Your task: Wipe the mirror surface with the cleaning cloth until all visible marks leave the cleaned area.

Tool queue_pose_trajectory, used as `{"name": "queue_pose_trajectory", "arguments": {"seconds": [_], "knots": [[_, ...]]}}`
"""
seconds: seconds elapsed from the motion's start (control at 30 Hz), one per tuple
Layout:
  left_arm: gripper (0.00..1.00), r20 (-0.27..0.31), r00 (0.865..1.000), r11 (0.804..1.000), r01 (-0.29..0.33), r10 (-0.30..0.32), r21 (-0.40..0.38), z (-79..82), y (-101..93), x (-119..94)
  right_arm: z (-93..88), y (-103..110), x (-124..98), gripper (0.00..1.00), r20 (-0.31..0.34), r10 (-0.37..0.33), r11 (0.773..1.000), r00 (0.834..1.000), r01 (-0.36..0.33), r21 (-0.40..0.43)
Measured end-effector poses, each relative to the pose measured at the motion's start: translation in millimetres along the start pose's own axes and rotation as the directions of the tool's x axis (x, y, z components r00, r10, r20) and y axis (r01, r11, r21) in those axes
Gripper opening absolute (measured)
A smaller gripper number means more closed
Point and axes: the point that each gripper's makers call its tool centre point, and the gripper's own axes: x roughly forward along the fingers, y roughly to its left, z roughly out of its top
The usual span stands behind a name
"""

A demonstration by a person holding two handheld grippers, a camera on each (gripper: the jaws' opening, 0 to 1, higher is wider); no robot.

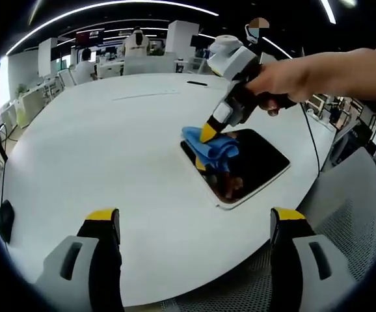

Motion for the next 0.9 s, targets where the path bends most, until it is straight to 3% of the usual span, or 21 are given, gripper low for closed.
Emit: {"name": "queue_pose_trajectory", "arguments": {"seconds": [0.47, 0.9], "knots": [[0.94, 0.003, 1.000, 1.000, -0.002, 0.002, -0.005, -0.1, 0.7, -0.3, 7.7, 9.5, 8.2, 0.00, 0.020, 0.028, 0.999, 0.999, -0.028, -0.021], [0.94, 0.005, 1.000, 1.000, -0.008, 0.008, -0.006, -0.8, 3.2, 0.3, 8.2, 7.4, 16.8, 0.00, 0.032, 0.031, 0.999, 0.999, -0.031, 0.026]]}}
